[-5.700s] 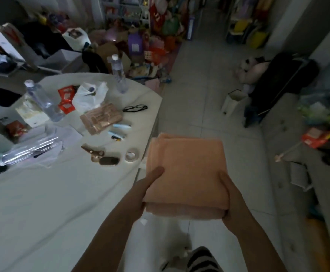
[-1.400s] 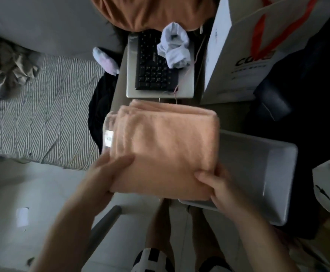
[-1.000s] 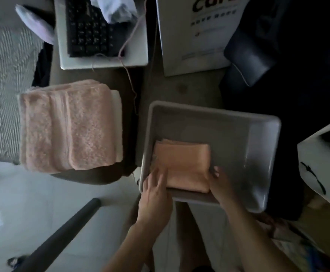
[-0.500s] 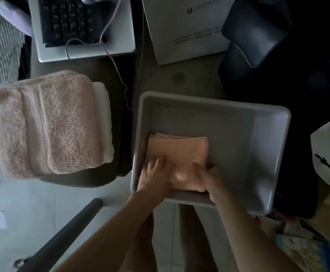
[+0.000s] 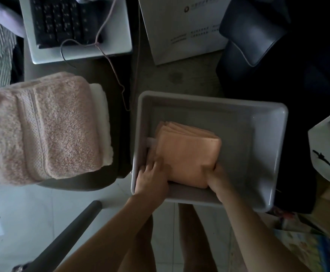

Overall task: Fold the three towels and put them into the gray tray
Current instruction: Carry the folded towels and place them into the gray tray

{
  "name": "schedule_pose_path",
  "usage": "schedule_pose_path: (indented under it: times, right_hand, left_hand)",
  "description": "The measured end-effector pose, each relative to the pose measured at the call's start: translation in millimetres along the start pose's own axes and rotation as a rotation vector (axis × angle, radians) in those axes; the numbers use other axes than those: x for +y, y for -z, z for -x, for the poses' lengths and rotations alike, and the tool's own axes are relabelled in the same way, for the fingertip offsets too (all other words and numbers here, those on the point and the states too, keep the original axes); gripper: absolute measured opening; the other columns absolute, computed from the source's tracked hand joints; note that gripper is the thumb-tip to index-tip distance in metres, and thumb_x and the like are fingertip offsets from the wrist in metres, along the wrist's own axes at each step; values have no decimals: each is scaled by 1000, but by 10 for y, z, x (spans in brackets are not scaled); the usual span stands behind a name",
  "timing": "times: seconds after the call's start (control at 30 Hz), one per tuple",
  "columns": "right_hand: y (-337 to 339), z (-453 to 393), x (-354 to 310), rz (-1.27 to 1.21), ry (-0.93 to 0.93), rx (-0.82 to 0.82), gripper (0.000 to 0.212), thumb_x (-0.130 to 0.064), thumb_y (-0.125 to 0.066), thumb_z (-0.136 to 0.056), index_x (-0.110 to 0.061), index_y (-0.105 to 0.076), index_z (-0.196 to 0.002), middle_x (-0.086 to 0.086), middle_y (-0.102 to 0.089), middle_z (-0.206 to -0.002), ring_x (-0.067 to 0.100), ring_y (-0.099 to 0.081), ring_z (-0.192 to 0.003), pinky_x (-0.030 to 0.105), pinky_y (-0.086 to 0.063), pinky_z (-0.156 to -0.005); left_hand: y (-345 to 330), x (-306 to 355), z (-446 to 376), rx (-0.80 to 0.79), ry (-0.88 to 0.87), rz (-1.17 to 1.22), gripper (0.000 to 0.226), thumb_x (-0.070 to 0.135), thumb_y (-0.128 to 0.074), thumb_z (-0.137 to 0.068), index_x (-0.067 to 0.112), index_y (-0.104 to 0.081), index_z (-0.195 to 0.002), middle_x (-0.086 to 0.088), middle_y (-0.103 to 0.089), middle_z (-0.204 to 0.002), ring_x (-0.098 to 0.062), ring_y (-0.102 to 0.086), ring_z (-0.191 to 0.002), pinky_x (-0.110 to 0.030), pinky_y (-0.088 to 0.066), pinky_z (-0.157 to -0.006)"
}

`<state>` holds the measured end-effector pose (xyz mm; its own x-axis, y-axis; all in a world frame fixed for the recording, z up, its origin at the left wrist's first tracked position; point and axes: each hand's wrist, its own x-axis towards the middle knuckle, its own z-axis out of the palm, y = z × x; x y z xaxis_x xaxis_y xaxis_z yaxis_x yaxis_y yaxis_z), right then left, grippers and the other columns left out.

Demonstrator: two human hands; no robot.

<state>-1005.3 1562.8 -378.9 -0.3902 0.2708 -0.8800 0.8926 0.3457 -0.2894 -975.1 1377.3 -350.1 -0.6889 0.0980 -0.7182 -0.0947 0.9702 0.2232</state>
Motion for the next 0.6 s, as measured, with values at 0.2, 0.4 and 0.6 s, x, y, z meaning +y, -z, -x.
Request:
schedule_pose_path:
  times: [0.2,0.4,0.6]
  right_hand:
    - [-163,-103,-43,-90,136,50,39,-29,-50,-98,-13,-48,-133,11,-58,-131,28,-56,-114,42,-45,-98]
    - [-200,-278,-99,182,181,25,32,-33,-57,-95,-12,-56,-119,9,-66,-114,29,-63,-103,40,-51,-84]
    - [-208,113,-49,44,255,200,52,-19,-70,-86,-7,-49,-133,8,-57,-125,21,-58,-111,37,-49,-93]
  left_hand:
    - [-59,-8,-30,54,-30,-48,54,22,-50,-95,31,-36,-146,-7,-37,-147,-31,-44,-127,-41,-41,-102]
    - [-137,-54,-156,-10,-113,-179,62,22,-44,-98,37,-22,-154,-8,-25,-156,-33,-33,-136,-43,-37,-107]
    - [56,101,16,-128,26,182,62,31,-52,-97,35,-26,-154,-3,-16,-163,-33,-24,-144,-49,-33,-113]
